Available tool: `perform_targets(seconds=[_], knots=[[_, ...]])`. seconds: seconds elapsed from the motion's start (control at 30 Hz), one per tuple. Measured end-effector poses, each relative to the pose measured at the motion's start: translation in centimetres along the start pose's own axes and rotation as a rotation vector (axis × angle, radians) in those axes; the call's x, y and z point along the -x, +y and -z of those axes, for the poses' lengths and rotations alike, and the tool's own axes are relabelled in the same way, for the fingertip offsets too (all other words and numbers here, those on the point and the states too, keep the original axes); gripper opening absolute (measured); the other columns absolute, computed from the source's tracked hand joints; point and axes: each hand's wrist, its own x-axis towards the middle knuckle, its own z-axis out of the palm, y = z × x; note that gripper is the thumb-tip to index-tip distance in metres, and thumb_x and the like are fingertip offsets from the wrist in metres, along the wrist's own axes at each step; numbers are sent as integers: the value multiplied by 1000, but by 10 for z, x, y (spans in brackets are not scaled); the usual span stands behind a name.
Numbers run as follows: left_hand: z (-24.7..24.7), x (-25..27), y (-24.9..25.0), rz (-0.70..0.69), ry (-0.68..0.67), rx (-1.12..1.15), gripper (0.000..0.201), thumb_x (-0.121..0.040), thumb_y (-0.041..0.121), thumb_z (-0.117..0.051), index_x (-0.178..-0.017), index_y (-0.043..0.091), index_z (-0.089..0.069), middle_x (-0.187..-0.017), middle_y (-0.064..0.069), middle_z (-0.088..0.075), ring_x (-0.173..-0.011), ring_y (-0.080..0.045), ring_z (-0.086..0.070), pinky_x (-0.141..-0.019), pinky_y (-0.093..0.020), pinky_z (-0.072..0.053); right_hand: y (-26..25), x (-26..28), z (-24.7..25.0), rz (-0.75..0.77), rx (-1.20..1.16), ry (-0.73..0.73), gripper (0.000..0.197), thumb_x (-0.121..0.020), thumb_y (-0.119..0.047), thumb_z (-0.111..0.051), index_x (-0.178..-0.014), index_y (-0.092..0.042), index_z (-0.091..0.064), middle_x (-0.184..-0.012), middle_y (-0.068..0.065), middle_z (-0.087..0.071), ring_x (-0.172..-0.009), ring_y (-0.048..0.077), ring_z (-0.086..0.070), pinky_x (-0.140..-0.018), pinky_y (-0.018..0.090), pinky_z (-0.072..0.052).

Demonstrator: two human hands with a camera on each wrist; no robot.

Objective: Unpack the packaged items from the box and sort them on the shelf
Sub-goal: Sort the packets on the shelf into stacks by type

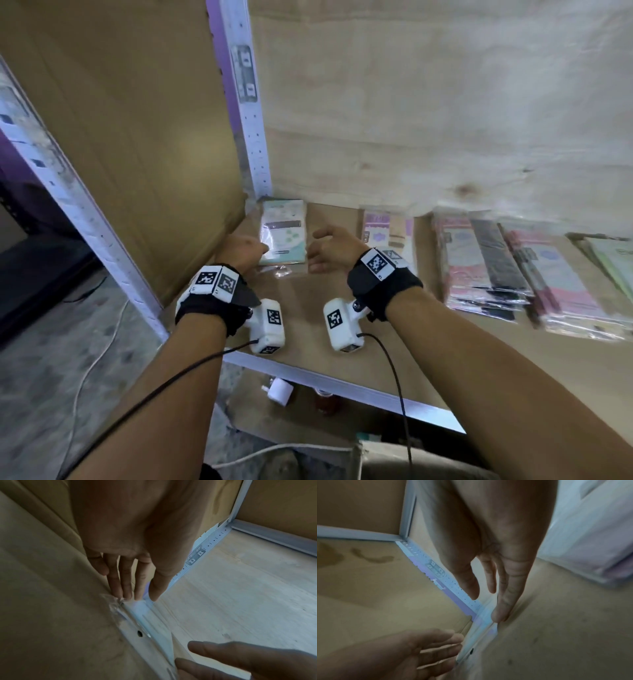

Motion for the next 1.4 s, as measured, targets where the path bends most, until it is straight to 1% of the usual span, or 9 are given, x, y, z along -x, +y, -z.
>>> perform_targets(seconds=[0.17, 0.3, 0.43, 0.53, 0.77, 0.93, 1.1, 1.27, 1.4], knots=[[6, 13, -5, 95, -120, 219, 25, -91, 2, -53, -68, 8, -60, -65, -11, -56, -48, -17, -50, -48, -22, -43, 0, 14, 10, 46, 60, 16, 51, -92, 4, -61, -137, -3, -39, -80, 16, -52, -53, 16, -39, -51, 28, -33], [8, 31, 11, 57, -82, 392, 26, -94, -10, -42, -98, 9, -59, -67, -9, -52, -35, -6, -47, -33, -12, -33, -10, 38, 31, 136, -29, 14, 41, -90, 0, -63, -130, -4, -56, -85, 12, -53, -55, 14, -45, -49, 26, -31], [7, 46, 36, -211, 19, 312, 56, -90, -13, -49, -135, 19, -55, -98, -2, -59, -77, -14, -58, -69, -23, -51, -28, 74, 62, 191, -215, -21, 26, -93, -7, -63, -118, -3, -67, -87, 11, -64, -57, 14, -57, -50, 23, -39], [1, 63, 60, -453, 32, 79, 37, -84, 7, -72, -111, 33, -67, -116, -2, -57, -112, -25, -55, -98, -35, -46, -44, 103, 89, 209, -341, -56, 21, -94, -13, -60, -113, -6, -67, -86, 8, -73, -62, 13, -59, -62, 25, -40], [-28, 107, 116, -830, 148, 119, 18, -88, 43, -70, -84, 25, -69, -88, 3, -63, -78, -7, -61, -68, -25, -46, -49, 159, 157, 266, -541, -40, 24, -101, -28, -49, -116, -13, -61, -89, 10, -73, -63, 17, -61, -58, 24, -41], [-69, 136, 140, -819, -173, 358, 9, -88, 22, -74, -96, 18, -77, -96, 5, -78, -85, -19, -72, -79, -35, -56, -25, 185, 201, 281, -586, 51, 17, -102, -22, -46, -89, -14, -54, -76, 5, -59, -61, 15, -45, -53, 23, -32], [-109, 153, 155, -667, -402, 511, 14, -87, 21, -75, -95, 9, -77, -89, -5, -76, -75, -10, -64, -72, -27, -52, 12, 203, 226, 331, -206, 263, 15, -93, -8, -61, -105, 0, -66, -65, -4, -53, -56, 9, -42, -52, 21, -30], [-147, 165, 165, -475, -498, 676, 19, -88, 19, -74, -98, 2, -75, -96, -20, -72, -83, -25, -60, -77, -39, -47, 42, 215, 233, 312, -188, 33, 36, -92, -8, -66, -128, -10, -62, -117, 3, -73, -101, 19, -72, -67, 20, -56], [-173, 163, 170, -422, -548, 616, 26, -85, 27, -77, -105, 10, -74, -99, -5, -78, -81, -16, -71, -70, -23, -53, 63, 219, 240, 301, -356, 121, 39, -92, 4, -59, -130, -6, -57, -120, 14, -71, -96, 24, -73, -69, 30, -59]])
